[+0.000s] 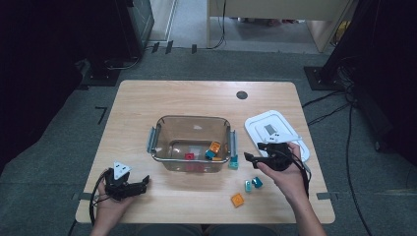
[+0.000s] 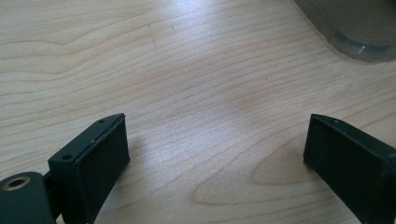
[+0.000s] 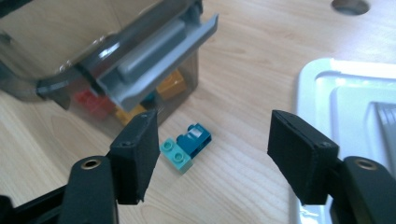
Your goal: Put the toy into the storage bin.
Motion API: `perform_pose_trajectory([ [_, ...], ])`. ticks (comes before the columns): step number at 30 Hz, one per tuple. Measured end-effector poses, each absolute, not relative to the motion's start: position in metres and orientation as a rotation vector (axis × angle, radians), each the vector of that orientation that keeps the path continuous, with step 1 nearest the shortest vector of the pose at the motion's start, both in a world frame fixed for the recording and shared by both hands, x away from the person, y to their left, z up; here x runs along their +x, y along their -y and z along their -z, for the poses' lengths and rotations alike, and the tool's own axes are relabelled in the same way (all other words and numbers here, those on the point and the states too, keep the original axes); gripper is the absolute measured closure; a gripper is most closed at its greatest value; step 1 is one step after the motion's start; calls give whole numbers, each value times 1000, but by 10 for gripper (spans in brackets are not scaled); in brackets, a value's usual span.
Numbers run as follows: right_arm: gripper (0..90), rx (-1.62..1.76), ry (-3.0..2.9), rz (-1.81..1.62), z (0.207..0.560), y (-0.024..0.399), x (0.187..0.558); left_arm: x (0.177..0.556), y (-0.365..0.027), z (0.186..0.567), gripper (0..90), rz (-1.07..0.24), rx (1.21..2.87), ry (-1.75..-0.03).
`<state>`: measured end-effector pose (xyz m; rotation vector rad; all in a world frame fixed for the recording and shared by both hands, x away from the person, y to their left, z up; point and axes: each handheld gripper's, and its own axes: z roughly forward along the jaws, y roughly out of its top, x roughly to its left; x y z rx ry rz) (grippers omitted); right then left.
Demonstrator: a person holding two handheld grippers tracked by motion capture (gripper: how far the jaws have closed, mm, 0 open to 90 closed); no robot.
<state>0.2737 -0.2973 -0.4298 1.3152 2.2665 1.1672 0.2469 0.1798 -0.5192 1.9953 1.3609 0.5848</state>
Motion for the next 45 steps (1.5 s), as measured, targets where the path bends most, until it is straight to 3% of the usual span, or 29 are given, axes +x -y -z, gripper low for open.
perform_pose_trajectory([
  [5,433,1290,-2312,-1180,445,294,274,247,-180,519,65,-585,1996,-1361],
  [10,567,1215,-2382,-1191,458,287,274,247,-180,519,66,-585,1996,-1361],
  [15,627,1159,-2439,-1162,469,278,276,247,-180,519,66,-585,1996,-1361],
  [29,595,1093,-2484,-1065,494,261,285,247,-180,519,65,-584,1996,-1360],
  [45,639,1035,-2535,-1006,504,248,279,247,-180,519,66,-584,1996,-1360],
])
